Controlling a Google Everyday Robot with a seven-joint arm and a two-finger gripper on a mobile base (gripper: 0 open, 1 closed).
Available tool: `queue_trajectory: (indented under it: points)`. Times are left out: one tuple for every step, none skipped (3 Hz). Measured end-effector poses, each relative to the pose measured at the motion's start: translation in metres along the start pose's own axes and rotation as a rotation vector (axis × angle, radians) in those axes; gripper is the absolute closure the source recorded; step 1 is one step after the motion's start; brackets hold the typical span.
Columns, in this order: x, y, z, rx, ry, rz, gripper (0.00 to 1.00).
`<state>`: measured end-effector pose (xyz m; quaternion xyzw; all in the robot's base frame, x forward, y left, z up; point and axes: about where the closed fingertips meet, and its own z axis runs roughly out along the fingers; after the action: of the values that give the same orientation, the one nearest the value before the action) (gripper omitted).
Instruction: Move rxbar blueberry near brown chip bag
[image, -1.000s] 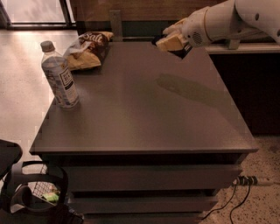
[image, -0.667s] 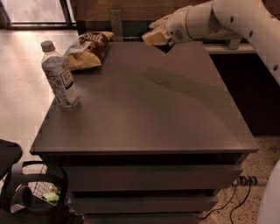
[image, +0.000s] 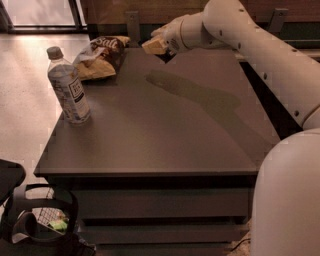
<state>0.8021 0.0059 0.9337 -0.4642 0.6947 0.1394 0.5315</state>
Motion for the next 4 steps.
queue_trajectory:
  points:
    - [0.0168, 0.002, 0.0278, 0.006, 0.012, 0.041, 1.0]
    - [0.0174, 0.0037, 0.0307, 0.003, 0.012, 0.043, 0.85]
    - [0.0174, 0.006, 0.0337, -0.002, 0.012, 0.043, 0.62]
    - [0.0176, 0.008, 0.0362, -0.007, 0.013, 0.043, 0.38]
